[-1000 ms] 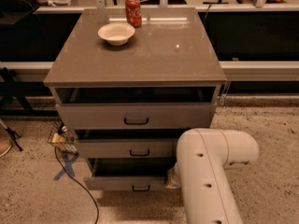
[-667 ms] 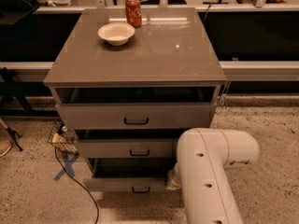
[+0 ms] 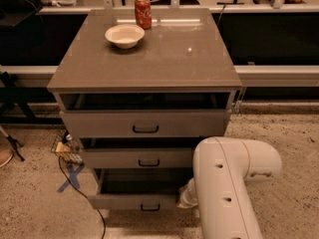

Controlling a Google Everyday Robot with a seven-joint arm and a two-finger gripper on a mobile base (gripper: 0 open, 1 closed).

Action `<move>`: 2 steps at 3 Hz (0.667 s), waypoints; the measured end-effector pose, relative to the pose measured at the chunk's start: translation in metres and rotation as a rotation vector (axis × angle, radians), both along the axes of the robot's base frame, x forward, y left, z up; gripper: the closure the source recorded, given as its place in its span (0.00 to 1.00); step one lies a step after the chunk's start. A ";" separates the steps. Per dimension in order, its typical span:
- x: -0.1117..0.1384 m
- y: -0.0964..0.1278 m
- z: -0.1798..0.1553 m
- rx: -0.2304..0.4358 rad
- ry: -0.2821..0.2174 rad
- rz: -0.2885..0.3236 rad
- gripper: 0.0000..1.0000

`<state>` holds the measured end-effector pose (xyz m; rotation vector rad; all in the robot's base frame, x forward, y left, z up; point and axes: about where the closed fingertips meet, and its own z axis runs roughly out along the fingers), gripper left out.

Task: Open bottom drawer

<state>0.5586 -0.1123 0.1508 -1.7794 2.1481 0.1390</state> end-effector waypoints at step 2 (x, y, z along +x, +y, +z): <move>-0.031 0.001 0.001 0.020 -0.008 -0.025 1.00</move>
Offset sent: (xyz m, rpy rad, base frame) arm -0.2680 0.0031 -0.0386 0.1714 -0.0719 -0.2180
